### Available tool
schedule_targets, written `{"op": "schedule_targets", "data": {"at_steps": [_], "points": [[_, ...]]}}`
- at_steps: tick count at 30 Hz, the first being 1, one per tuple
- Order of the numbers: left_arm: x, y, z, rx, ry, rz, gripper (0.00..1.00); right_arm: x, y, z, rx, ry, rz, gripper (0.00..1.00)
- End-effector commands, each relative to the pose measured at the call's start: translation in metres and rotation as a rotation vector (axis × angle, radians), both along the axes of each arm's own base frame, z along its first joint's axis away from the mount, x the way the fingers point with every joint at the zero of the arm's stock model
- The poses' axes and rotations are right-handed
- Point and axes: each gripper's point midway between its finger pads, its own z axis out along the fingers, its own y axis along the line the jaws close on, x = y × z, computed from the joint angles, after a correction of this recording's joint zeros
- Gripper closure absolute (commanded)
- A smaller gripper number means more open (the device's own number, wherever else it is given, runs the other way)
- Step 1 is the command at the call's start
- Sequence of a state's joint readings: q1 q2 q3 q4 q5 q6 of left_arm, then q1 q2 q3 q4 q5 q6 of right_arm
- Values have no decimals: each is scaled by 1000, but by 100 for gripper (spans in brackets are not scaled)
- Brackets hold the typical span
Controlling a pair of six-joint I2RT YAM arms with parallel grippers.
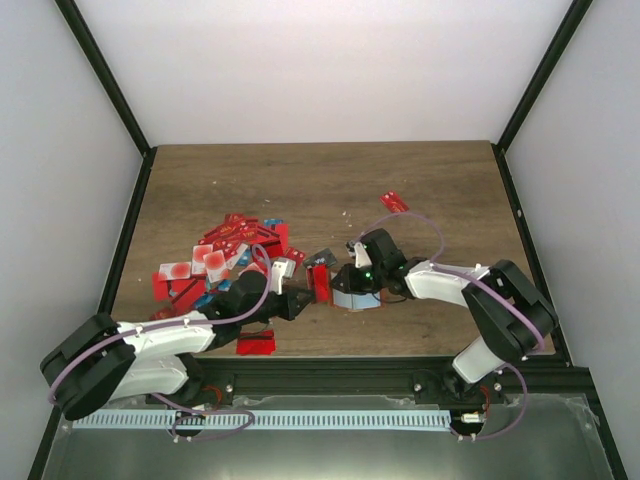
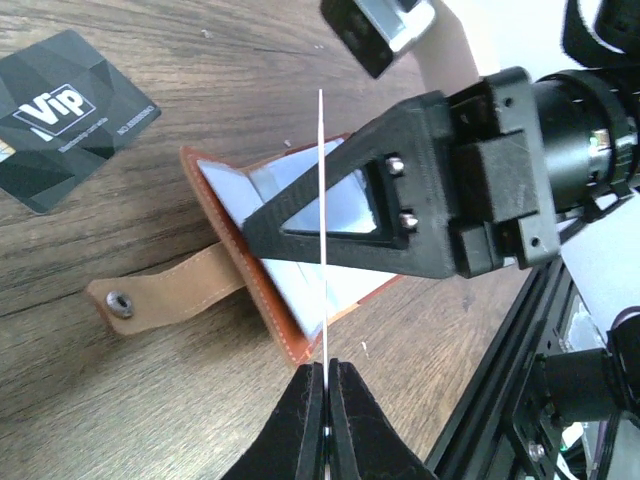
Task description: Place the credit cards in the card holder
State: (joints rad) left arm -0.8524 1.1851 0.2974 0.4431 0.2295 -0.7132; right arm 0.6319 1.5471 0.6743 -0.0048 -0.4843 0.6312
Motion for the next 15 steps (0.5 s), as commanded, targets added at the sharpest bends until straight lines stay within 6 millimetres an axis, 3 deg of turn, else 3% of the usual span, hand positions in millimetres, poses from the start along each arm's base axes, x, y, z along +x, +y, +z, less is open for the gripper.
{"op": "schedule_targets", "data": {"at_steps": [1, 7, 15], "points": [[2, -4, 11, -38, -39, -13, 96, -1, 10, -4, 31, 18, 21, 88], [13, -4, 12, -3, -60, 16, 96, -7, 4, -20, 8, 43, 16, 93], [34, -27, 5, -16, 8, 29, 96, -18, -8, -31, -17, 51, 3, 99]]}}
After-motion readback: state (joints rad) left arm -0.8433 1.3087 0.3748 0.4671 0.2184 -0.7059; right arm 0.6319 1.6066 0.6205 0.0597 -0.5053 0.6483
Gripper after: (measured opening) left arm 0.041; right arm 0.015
